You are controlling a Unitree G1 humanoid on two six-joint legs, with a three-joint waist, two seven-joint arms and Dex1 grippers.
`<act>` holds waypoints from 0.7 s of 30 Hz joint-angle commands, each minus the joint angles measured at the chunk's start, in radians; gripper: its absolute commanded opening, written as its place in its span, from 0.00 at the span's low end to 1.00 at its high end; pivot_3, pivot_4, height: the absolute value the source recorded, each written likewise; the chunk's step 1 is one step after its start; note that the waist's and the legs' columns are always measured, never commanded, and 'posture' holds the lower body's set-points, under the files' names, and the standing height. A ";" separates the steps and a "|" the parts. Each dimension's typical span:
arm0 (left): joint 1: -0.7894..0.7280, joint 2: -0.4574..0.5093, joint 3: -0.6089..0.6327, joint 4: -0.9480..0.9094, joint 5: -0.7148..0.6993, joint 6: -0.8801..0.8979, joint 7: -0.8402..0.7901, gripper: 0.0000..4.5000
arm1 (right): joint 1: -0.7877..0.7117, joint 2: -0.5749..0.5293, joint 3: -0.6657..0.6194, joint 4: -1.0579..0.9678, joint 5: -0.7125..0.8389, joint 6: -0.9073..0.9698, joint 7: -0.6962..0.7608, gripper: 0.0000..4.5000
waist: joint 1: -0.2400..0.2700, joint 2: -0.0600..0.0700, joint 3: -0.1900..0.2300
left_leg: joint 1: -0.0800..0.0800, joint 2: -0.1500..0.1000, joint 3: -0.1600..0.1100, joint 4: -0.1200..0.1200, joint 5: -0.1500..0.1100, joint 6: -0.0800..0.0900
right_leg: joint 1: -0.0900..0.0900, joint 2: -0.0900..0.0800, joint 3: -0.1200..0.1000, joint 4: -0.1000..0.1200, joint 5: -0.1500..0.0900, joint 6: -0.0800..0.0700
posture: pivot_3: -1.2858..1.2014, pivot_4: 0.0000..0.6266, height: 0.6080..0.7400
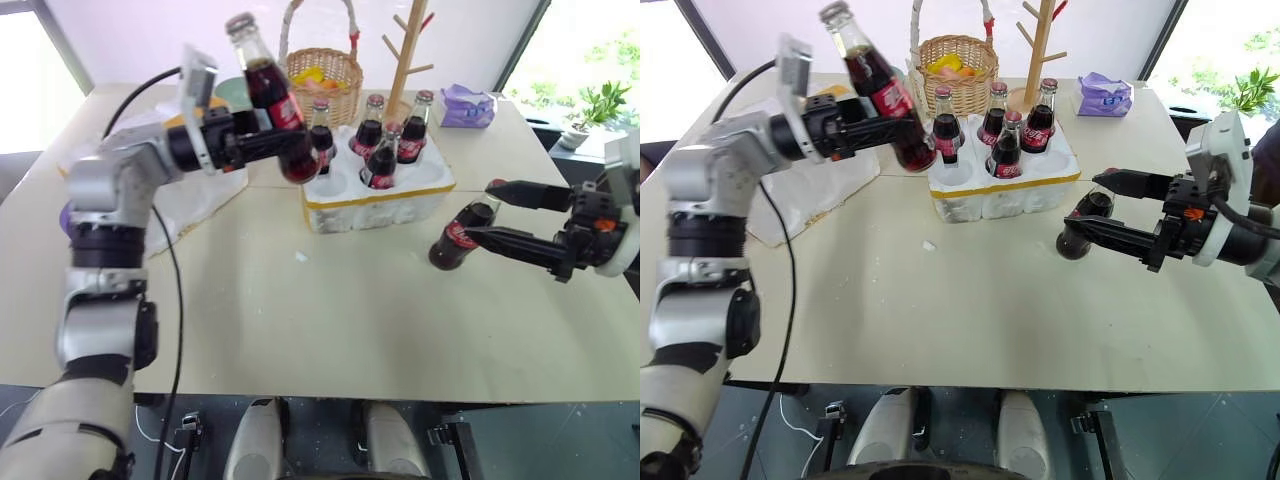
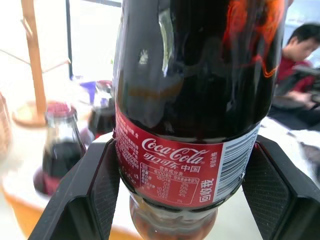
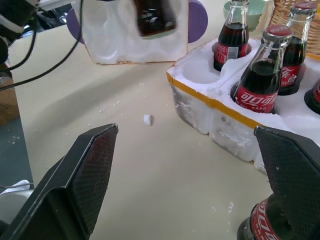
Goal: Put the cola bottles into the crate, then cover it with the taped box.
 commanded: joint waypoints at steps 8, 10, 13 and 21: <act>-0.169 -0.129 -0.037 0.408 0.166 -0.303 -0.027 0.63 | 0.066 0.022 -0.101 -0.062 0.019 -0.008 -0.027 1.00 | -0.015 -0.001 0.000 | -0.006 0.000 -0.001 -0.002 0.000 0.001 | -0.007 0.000 0.000 0.002 0.002 0.004 | 0.52 0.24 1.00; -0.178 -0.147 -0.032 0.445 0.180 -0.319 -0.026 0.63 | 0.083 0.029 -0.110 -0.069 0.020 -0.009 -0.033 1.00 | -0.015 -0.001 0.000 | -0.005 0.000 -0.001 -0.002 0.000 0.001 | -0.007 0.000 -0.001 0.002 0.002 0.004 | 0.52 0.24 1.00; -0.176 -0.163 -0.046 0.480 0.223 -0.363 -0.017 0.63 | 0.095 0.037 -0.112 -0.074 0.017 -0.015 -0.041 1.00 | -0.015 -0.001 0.000 | -0.005 0.000 -0.001 -0.002 0.000 0.001 | -0.007 0.000 -0.001 0.003 0.002 0.004 | 0.52 0.24 1.00; -0.140 -0.201 -0.110 0.555 0.369 -0.509 0.090 0.95 | 0.091 0.046 -0.079 -0.064 -0.018 -0.042 -0.050 1.00 | -0.013 -0.001 0.000 | -0.005 0.000 -0.001 -0.001 0.000 0.001 | -0.007 0.000 0.000 0.003 0.002 0.004 | 0.52 0.24 1.00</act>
